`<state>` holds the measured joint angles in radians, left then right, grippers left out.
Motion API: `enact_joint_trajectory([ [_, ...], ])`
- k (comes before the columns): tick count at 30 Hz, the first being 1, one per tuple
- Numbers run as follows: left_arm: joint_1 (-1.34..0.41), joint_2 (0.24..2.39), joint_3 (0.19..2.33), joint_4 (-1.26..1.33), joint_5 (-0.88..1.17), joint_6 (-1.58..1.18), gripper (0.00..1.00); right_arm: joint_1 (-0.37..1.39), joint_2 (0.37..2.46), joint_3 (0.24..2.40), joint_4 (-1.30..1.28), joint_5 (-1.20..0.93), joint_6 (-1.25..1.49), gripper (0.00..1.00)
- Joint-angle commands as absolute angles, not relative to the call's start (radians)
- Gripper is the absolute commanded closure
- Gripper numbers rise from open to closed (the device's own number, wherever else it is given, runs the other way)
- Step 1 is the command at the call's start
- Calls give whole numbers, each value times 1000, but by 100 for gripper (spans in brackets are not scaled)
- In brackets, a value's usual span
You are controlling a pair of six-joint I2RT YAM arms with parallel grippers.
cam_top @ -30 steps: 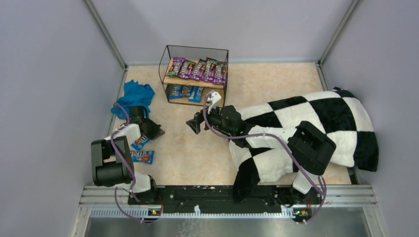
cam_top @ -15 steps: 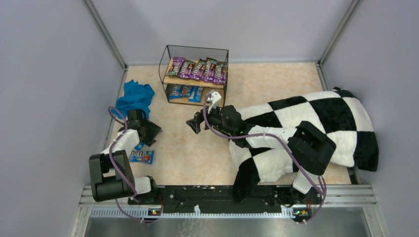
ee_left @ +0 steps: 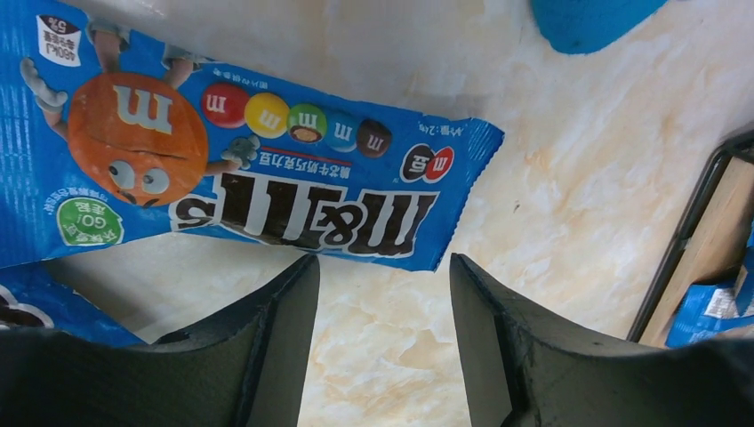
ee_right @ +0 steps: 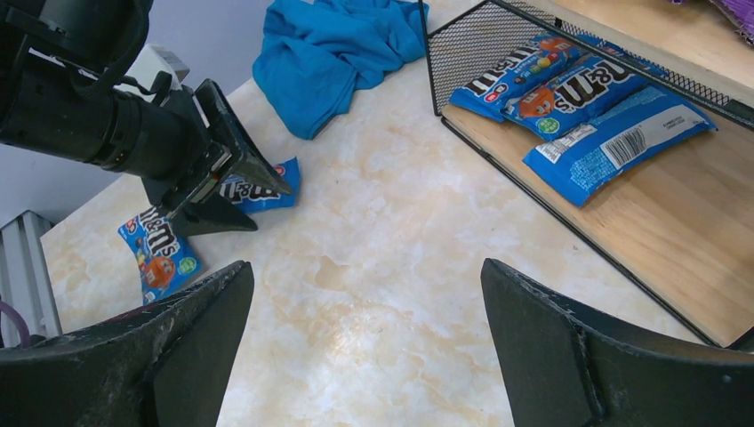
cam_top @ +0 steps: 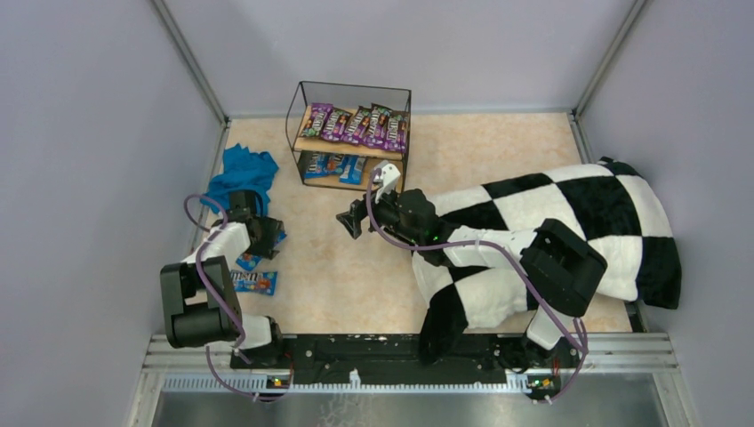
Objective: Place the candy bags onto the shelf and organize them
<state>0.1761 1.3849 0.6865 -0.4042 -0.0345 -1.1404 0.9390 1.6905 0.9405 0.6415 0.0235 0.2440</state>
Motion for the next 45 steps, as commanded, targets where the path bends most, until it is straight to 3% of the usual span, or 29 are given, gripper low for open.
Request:
enact_joint_trajectory([
  [1,181,1437,724,-427,-102,-1210,37,933,1646,956,670,38,226,1],
  [4,181,1483,743,-452,-105,-1237,40,933,1646,955,667,44,225,1],
  [17,181,1522,749,-492,-143,-1199,85,934,1654,963,668,46,227,1],
  [19,180,1503,743,-443,-114,-1115,85,934,1656,964,668,44,228,1],
  [22,180,1452,740,-403,-85,-1001,78,933,1654,965,667,43,230,1],
  [24,180,1398,733,-394,-77,-953,68,933,1647,957,669,45,228,1],
  [29,182,1242,704,-381,-82,-908,27,934,1630,938,690,51,229,1],
  [34,221,1194,707,-399,-65,-954,2,933,1628,935,691,53,230,1],
  [41,283,1340,798,-523,26,-1107,1,933,1621,928,697,52,231,1],
  [45,283,1438,863,-469,131,-1045,8,933,1623,929,695,50,231,1],
])
